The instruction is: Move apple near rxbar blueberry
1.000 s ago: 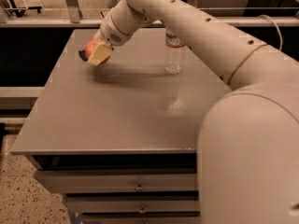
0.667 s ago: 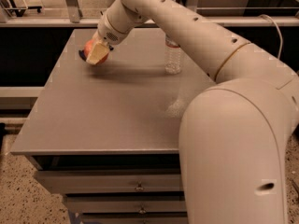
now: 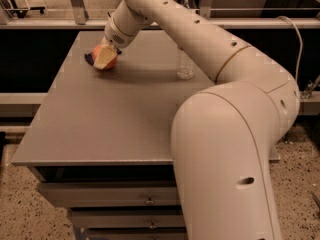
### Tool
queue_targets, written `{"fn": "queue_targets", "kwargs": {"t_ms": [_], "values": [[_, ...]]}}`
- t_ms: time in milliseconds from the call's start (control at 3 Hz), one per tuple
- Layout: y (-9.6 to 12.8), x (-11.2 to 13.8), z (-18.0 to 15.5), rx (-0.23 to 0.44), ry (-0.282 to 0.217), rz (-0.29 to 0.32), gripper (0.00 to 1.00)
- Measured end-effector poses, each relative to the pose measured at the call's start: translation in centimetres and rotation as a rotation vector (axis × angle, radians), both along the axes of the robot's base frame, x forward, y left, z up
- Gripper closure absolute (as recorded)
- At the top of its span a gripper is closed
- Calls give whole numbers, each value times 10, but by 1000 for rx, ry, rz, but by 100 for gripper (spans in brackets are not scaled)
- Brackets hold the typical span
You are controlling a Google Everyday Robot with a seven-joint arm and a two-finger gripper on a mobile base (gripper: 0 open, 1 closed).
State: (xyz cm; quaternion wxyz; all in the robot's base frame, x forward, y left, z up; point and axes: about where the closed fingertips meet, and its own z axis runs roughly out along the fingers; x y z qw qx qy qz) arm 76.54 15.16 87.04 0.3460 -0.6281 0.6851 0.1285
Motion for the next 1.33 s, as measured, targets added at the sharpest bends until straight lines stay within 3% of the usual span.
{"fn": "queue_targets", "kwargs": {"t_ms": [333,667,1000,1333], "values": [[2,7,-4,-8,10,-14,30],[3,8,-5,-11,11,-17,7],[2,8,-6,-14,14,-16,0],[2,8,-6,-14,14,-16,0]]}}
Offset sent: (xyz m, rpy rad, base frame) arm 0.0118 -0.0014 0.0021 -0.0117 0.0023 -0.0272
